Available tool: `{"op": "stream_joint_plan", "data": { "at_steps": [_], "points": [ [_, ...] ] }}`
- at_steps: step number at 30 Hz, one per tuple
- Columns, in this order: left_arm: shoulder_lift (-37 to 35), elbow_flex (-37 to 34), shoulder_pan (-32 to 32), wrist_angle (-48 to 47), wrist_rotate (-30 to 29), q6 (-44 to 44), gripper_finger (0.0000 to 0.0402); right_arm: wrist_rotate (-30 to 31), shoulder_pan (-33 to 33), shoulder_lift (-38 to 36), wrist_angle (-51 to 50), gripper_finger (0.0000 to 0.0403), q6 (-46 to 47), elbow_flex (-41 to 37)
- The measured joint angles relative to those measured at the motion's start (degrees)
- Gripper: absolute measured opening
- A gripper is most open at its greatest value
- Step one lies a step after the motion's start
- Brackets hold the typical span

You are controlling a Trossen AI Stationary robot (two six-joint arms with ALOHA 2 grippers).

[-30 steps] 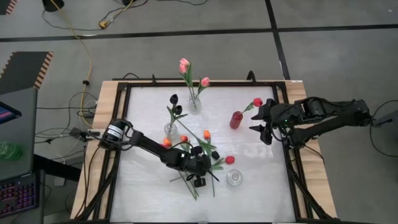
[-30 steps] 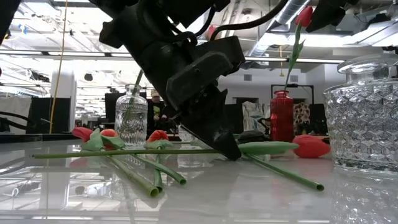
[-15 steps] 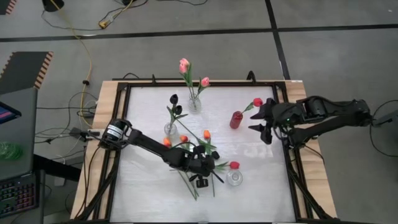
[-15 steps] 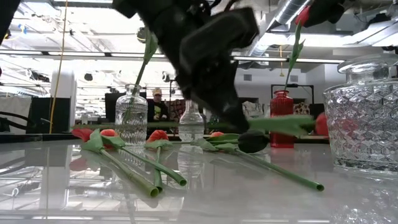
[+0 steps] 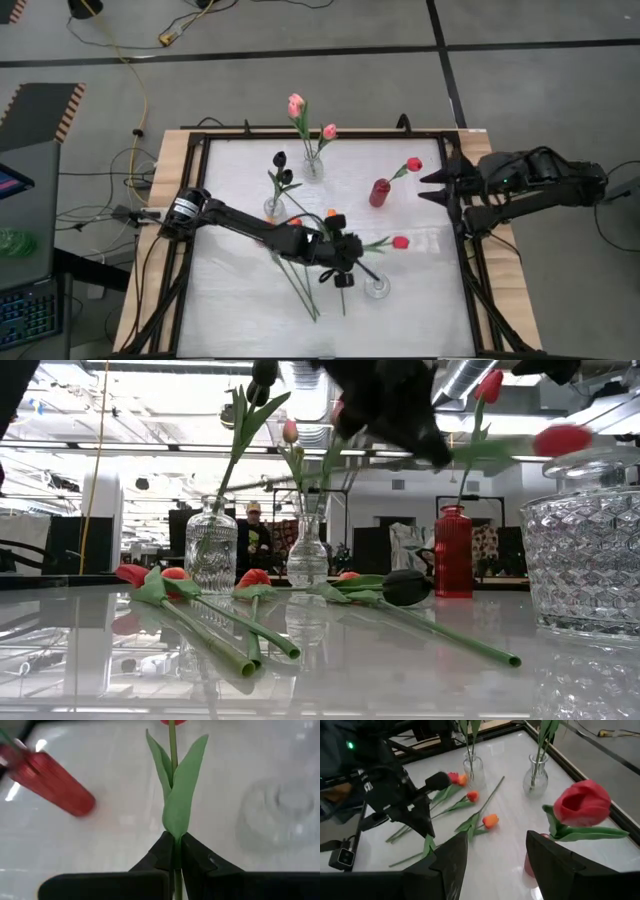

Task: Sort flowers into vase by color
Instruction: Put the red tulip into the red vase

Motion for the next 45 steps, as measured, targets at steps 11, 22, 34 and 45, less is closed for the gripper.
{"op": "stream_joint_plan", "data": {
  "at_steps": [11,22,34,45],
  "points": [
    [-0.1,13.2,3.9,4.3,-2.3,3.6,0.0006,-0.5,0.0,-1.0,-1.5,0.023,0.0,0.0],
    [-0.2,21.4,5.8,5.6,-2.3,11.3,0.0006,-0.4,0.0,-3.3,-0.6,0.023,-0.2,0.0],
    [-0.2,25.6,6.4,8.5,-2.3,14.1,0.0006,1.7,0.1,-9.4,5.7,0.023,0.0,0.0],
    [-0.2,25.6,8.2,15.1,-2.2,16.3,0.0006,-5.8,0.2,-4.6,21.2,0.023,-11.4,0.0]
  ]
}}
